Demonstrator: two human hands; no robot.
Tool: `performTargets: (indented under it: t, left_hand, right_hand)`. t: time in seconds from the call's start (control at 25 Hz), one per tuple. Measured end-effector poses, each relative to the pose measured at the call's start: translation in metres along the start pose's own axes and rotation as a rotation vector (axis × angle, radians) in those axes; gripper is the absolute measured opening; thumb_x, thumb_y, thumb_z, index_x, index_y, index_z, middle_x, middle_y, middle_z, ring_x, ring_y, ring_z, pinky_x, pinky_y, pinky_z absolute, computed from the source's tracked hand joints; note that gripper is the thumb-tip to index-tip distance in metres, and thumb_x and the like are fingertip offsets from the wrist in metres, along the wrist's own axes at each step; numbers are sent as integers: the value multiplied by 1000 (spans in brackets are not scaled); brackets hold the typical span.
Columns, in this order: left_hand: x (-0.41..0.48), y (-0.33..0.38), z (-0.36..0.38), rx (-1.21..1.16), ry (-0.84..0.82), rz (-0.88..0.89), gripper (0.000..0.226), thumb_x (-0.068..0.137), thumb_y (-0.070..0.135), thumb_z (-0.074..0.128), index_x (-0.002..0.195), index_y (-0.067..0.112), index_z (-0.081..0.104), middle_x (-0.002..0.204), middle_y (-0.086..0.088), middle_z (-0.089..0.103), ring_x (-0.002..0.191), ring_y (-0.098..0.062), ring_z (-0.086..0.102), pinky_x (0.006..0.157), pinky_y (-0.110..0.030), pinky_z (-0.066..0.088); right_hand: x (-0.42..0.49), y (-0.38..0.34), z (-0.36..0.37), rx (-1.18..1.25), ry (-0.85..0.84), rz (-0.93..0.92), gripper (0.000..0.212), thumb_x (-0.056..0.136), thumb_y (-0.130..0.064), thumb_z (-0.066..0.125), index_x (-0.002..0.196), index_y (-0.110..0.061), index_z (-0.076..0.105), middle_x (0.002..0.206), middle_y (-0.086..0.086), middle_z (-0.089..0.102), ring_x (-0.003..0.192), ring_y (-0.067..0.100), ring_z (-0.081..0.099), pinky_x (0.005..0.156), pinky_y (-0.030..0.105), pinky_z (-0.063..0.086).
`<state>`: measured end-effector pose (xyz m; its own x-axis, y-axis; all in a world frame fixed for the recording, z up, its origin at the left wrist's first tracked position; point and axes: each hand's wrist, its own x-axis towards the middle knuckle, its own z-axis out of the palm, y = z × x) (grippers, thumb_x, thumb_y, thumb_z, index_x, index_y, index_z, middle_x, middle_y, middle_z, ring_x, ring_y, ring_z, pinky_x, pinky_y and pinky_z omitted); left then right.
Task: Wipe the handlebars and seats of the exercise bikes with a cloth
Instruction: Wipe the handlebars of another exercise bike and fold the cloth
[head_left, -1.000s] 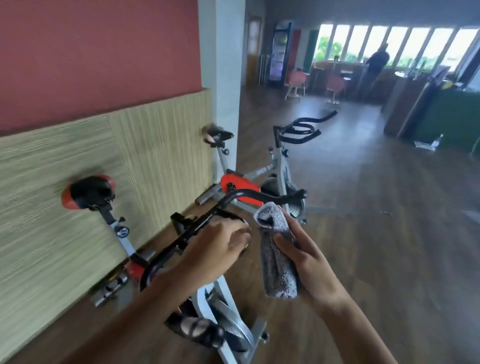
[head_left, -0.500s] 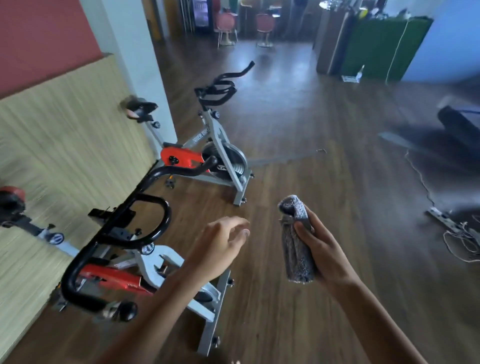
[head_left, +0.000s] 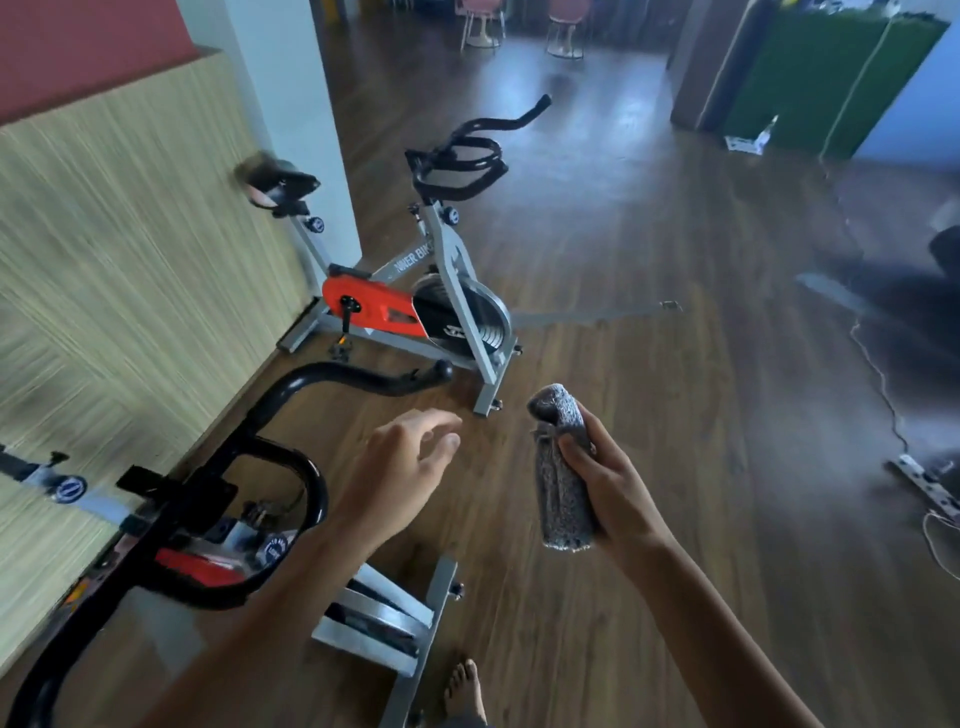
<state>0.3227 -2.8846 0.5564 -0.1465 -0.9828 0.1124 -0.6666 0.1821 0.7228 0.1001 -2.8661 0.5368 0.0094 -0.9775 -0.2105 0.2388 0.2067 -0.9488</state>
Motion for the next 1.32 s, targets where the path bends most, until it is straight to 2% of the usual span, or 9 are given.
performTargets:
  t: [0.2, 0.44, 0.6, 0.76, 0.88, 1.0, 1.16, 1.24, 1.32]
  left_hand:
    - [58, -16, -8, -19, 169, -54, 27, 95, 13, 61, 121, 15, 68, 117, 3, 67, 101, -4, 61, 86, -3, 41]
    - [123, -32, -21, -46, 281, -189, 24, 96, 15, 59, 117, 20, 69, 111, 9, 68, 97, 8, 61, 78, 0, 40]
    - [162, -47, -23, -78, 435, -359, 22, 96, 15, 59, 113, 23, 70, 104, 16, 68, 92, 9, 62, 72, -2, 41]
    - [182, -61, -18, -56, 725, -584, 19, 94, 17, 62, 104, 30, 71, 100, 21, 69, 89, 3, 66, 78, -16, 50]
    - [173, -44, -6, -86, 928, -831, 17, 89, 29, 58, 99, 39, 67, 99, 27, 67, 92, 8, 64, 78, -13, 46]
    - [153, -5, 25, -88, 1109, -1077, 17, 86, 34, 57, 96, 42, 68, 99, 24, 71, 95, 6, 65, 81, -18, 48]
    - [153, 55, 88, -109, 1391, -1359, 16, 93, 21, 64, 91, 32, 75, 90, 20, 74, 90, 4, 67, 79, -22, 50]
    - [171, 68, 115, -106, 1500, -1392, 17, 92, 17, 64, 95, 30, 75, 89, 14, 74, 86, 0, 68, 74, -22, 50]
    - [191, 68, 137, -137, 1594, -1396, 24, 93, 14, 63, 108, 28, 73, 94, 8, 75, 87, 0, 68, 72, -16, 50]
  right_hand:
    - [88, -10, 19, -6, -75, 38, 40, 104, -9, 45, 137, -29, 55, 110, 9, 65, 96, 26, 56, 83, 41, 50]
    - [187, -27, 44, 22, -243, 88, 36, 95, -21, 57, 124, -42, 63, 112, 9, 65, 92, 24, 59, 83, 45, 48]
    - [265, -23, 76, -128, -544, 85, 42, 95, -25, 55, 134, -38, 57, 120, 7, 64, 100, 21, 60, 87, 42, 49]
    - [337, -12, 120, -257, -976, 124, 42, 103, -5, 48, 142, -20, 49, 129, 6, 62, 107, 9, 59, 91, 23, 49]
    - [361, -9, 139, -366, -1287, 147, 42, 98, -13, 51, 139, -25, 48, 134, -1, 60, 116, 3, 57, 99, 22, 46]
    - [362, -6, 138, -483, -1536, 128, 51, 94, -23, 48, 145, -23, 45, 143, -5, 54, 132, 5, 50, 112, 28, 39]
    - [355, -2, 111, -500, -1682, 8, 49, 103, -16, 44, 150, -28, 36, 153, -9, 43, 139, -2, 38, 116, 18, 30]
    - [353, 2, 91, -482, -1727, -113, 51, 103, -14, 41, 151, -30, 33, 157, -10, 37, 144, -1, 32, 120, 23, 27]
    - [349, 8, 70, -432, -1750, -188, 55, 103, -5, 40, 153, -27, 30, 161, -6, 31, 148, 5, 26, 122, 30, 23]
